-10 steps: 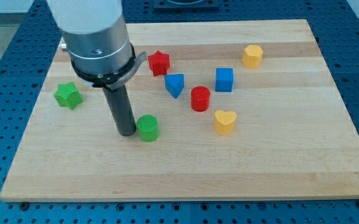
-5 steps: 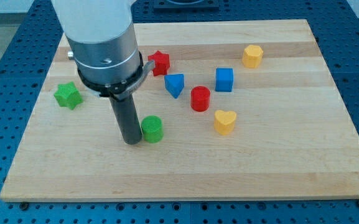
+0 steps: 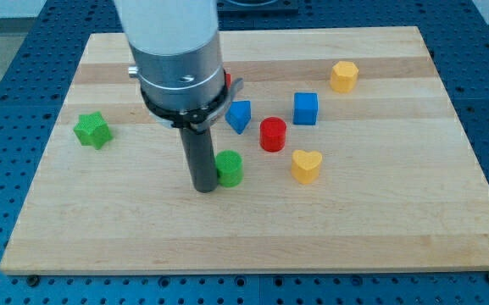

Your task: Move the green circle at the bottom left of the red circle

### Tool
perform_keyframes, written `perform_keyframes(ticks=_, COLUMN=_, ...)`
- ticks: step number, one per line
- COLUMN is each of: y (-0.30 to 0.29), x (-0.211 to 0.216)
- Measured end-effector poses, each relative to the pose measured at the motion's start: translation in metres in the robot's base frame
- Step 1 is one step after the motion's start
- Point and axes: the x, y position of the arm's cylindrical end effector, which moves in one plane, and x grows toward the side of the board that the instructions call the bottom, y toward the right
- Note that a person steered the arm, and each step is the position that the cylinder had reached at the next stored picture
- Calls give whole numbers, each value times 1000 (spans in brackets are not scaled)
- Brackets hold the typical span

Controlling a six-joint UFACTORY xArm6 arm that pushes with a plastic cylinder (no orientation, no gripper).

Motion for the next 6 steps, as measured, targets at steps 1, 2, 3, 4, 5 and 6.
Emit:
perform_keyframes(ticks=1, y=12, x=-1)
perform_keyframes(ticks=2, y=13, x=-1)
perform_keyframes(ticks=3, y=6, x=-1)
perform_keyframes(ticks=4, y=-37, x=3)
perform_keyframes(ticks=5, y=-98, x=3)
perform_keyframes(ticks=6, y=-144, x=3)
